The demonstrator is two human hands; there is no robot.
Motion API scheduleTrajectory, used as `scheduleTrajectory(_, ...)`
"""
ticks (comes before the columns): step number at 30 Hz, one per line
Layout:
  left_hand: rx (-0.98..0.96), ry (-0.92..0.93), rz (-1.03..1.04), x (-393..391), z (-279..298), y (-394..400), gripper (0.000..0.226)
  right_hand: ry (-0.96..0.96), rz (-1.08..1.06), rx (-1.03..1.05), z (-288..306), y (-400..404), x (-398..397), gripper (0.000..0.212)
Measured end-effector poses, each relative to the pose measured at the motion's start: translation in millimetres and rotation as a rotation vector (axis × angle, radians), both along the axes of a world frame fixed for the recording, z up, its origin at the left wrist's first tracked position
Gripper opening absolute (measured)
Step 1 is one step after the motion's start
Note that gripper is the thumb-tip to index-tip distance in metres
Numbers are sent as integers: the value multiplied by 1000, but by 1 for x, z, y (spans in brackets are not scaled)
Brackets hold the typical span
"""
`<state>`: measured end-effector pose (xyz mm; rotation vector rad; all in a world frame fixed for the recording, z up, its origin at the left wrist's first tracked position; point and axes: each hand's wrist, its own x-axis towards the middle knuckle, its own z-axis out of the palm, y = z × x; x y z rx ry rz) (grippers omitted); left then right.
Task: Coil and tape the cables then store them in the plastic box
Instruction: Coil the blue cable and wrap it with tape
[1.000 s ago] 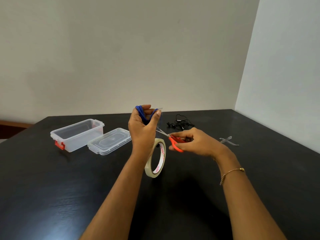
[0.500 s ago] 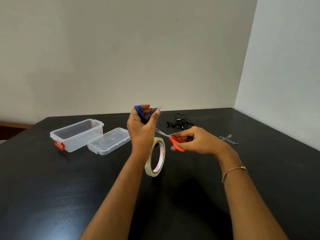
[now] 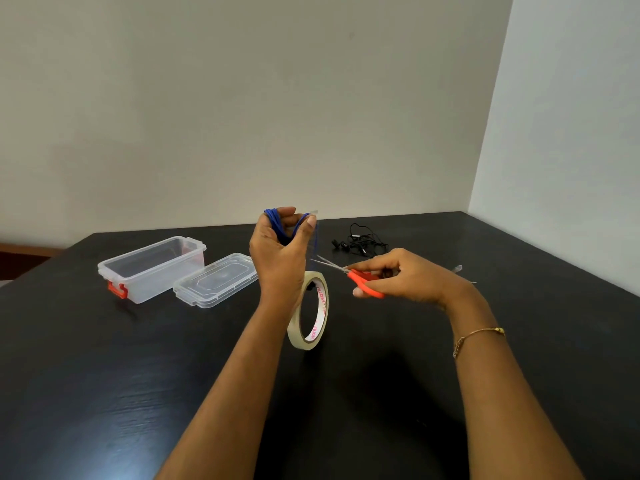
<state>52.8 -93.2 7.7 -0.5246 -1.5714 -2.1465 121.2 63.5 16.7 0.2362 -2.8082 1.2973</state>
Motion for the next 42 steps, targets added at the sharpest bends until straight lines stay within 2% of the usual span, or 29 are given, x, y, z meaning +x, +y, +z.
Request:
scheduleTrajectory(6, -26, 10, -8, 1, 0, 0, 25, -12, 20, -2, -4, -7, -5, 37)
scheduleTrajectory(15, -34, 31, -24, 4, 1, 2, 24, 85, 1, -25, -3, -10, -7, 30)
scheduleTrajectory(42, -23, 23, -13, 3, -1, 1, 24, 10, 13, 58, -6, -3, -8, 38)
